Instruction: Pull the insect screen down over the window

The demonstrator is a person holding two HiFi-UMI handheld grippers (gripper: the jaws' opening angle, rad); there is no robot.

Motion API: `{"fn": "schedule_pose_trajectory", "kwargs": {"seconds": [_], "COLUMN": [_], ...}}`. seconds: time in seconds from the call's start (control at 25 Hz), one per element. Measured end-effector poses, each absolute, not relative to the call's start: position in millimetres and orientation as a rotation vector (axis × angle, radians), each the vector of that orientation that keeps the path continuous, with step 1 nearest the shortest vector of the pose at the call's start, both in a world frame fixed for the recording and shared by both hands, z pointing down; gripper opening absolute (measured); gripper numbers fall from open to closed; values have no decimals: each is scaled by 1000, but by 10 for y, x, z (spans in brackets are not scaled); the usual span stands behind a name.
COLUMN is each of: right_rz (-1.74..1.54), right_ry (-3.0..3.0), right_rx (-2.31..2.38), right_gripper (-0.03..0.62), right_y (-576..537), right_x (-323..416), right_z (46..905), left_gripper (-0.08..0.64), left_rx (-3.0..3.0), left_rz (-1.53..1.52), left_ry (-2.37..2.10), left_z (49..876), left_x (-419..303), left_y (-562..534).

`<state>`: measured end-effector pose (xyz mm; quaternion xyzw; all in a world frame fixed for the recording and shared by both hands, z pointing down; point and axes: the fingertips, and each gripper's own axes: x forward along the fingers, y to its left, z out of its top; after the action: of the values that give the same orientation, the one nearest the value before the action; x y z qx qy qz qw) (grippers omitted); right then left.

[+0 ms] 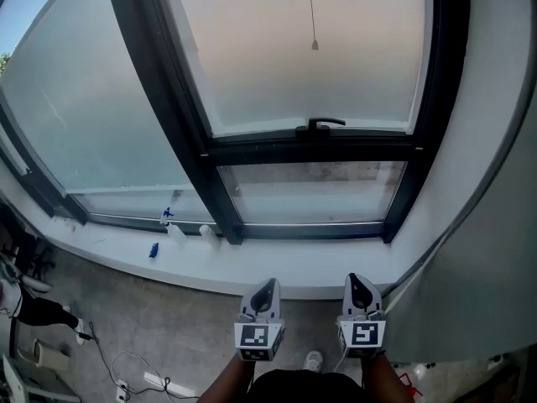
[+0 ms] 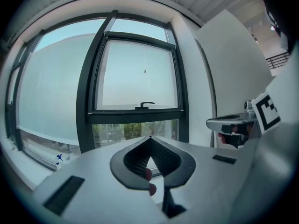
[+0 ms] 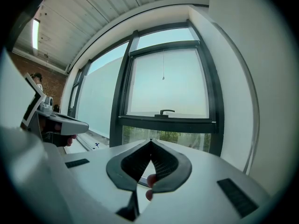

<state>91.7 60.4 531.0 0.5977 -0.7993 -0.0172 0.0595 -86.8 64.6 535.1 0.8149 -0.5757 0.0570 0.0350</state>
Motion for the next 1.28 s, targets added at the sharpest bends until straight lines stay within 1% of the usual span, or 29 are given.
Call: {"fn": "schedule_pose_trajectory", "kwargs": {"seconds": [0.24, 0.52, 0.88, 1.28], "right_rz": [-42, -17, -48, -87], "right_ry": [-2436, -2434, -2428, -2425], "right_rx": [1759, 1761, 1780, 1794], "right_gripper": [2, 2, 2, 2], "right_y": [346, 95, -486, -1339], "right_x": [926, 942, 801, 684], "right_z": [5353, 5411, 5365, 5170], "left_gripper": [2, 2, 0, 0], "left_rx": [2411, 2397, 2460, 2446], "left_rz": [253, 291, 212, 159], "left_ry": [-1886, -1827, -1792, -1786], "left_z": [5385, 5523, 5552, 5339], "left_x": [-929, -935, -934, -1077], "left_y": [382, 141, -522, -1431]}}
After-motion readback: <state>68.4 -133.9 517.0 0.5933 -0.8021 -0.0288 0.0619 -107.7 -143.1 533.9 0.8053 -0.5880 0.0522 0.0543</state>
